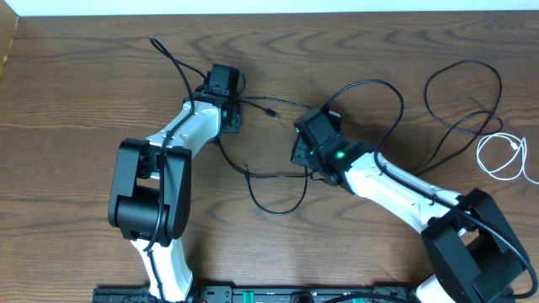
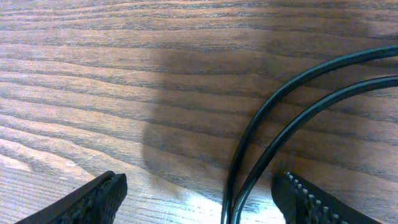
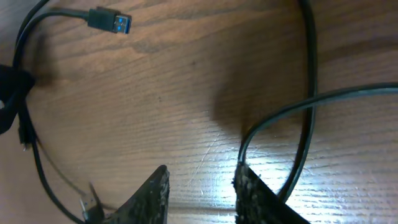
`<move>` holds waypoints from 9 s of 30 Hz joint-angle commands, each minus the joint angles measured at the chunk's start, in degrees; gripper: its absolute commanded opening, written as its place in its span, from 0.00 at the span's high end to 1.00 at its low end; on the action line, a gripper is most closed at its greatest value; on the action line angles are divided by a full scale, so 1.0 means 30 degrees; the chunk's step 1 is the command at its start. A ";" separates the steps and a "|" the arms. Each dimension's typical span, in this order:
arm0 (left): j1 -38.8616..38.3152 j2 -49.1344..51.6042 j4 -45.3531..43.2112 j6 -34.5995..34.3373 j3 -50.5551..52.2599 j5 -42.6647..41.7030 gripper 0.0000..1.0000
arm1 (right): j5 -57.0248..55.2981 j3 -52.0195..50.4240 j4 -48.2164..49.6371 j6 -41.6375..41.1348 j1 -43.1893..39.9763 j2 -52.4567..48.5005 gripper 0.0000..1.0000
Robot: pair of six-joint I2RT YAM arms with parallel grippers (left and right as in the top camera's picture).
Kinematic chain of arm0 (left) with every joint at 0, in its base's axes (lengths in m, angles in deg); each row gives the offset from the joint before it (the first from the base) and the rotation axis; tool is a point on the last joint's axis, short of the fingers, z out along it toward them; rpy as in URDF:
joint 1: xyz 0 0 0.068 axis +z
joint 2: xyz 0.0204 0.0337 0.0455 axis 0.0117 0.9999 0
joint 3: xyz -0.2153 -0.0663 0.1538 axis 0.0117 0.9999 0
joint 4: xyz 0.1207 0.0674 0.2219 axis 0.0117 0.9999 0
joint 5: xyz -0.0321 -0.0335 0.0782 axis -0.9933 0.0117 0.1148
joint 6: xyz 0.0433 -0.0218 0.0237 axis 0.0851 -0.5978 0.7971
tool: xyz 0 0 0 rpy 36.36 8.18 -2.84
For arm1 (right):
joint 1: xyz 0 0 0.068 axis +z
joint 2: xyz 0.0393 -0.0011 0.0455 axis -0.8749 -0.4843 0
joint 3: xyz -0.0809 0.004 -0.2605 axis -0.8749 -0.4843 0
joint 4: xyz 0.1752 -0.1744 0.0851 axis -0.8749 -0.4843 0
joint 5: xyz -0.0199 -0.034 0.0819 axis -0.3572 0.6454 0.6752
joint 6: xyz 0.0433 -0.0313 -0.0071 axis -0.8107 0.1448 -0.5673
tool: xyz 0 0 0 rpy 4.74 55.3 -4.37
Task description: Untangle cables
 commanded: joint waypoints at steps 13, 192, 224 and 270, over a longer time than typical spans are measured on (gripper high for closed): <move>0.0029 -0.0160 0.0051 -0.0219 0.0138 0.0044 0.19 | -0.1865 -0.0248 0.0066 -0.1457 0.0510 -0.1413 0.64; 0.0029 -0.0160 0.0036 -0.0226 0.0138 0.0036 0.19 | -0.2259 -0.0233 -0.1552 0.5909 -1.7274 0.6411 0.99; 0.0029 -0.0160 0.0204 -0.0226 0.0138 0.0036 0.19 | 0.3279 -0.0233 -0.0080 0.8859 -1.2174 0.5056 0.05; 0.1100 -0.0554 0.1355 -0.0153 0.0240 -0.4911 0.32 | 0.2047 -0.0233 0.5479 0.8867 -0.3417 -0.2652 0.02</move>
